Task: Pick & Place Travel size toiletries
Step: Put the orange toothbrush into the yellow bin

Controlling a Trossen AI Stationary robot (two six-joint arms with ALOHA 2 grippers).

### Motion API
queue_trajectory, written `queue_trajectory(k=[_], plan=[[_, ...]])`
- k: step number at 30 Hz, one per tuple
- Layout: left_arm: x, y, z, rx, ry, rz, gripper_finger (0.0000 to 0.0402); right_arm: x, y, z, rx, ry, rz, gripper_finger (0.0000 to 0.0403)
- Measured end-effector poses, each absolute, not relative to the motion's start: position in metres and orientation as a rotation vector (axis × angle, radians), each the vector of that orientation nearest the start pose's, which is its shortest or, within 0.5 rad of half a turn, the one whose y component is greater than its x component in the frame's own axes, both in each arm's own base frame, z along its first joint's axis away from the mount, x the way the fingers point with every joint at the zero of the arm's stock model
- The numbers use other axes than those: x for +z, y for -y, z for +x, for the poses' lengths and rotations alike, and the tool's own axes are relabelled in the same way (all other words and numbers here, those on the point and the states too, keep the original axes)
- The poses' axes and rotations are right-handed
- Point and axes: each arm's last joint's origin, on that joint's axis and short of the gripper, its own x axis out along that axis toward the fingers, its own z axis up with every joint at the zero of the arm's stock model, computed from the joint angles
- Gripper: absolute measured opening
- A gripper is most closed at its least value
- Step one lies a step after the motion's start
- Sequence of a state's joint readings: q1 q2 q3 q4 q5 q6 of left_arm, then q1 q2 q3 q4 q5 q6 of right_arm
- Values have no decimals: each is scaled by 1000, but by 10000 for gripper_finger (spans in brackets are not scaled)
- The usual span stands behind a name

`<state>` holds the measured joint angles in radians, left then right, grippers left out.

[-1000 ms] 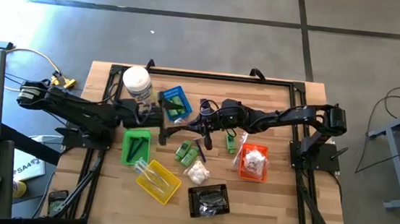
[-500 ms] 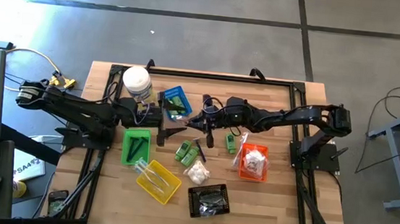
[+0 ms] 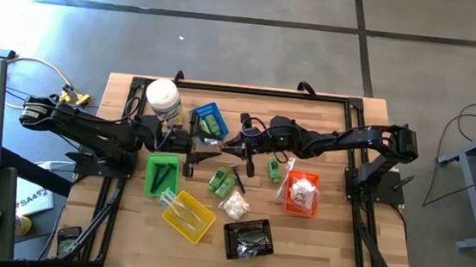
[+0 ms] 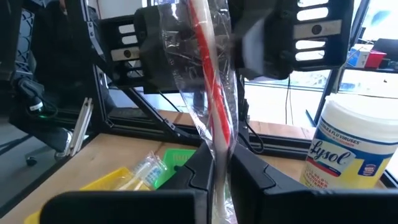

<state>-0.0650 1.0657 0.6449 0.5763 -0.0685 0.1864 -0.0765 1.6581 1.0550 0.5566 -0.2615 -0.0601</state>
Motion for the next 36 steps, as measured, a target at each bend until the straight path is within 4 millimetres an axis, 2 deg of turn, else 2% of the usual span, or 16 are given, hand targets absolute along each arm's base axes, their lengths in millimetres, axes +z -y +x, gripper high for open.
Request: queue_trajectory(k=[5,7,11,17,21,24,26,29,32,36], plan=[[304,13,235,19,153,176,45,272,21,374,191,-42,-51,13],[304,13,236,20,150,178,18,272,21,374,191,-46,-45,16],[303,13,236,20,143,179,29,272,21,374,191,-49,-37,54],[301,13,236,15,126,179,16,278,22,366,182,-83,10,174],[301,13,236,17,126,197,16,300,23,346,172,-110,12,245],[302,13,234,17,128,197,16,321,25,324,164,-128,14,269],[303,13,233,17,129,196,16,339,27,303,167,-121,24,268],[303,13,230,15,109,190,16,364,24,268,178,-77,16,239],[303,13,228,13,93,190,16,376,20,231,171,-25,5,180],[303,13,228,13,89,188,16,373,14,180,169,61,-14,73]])
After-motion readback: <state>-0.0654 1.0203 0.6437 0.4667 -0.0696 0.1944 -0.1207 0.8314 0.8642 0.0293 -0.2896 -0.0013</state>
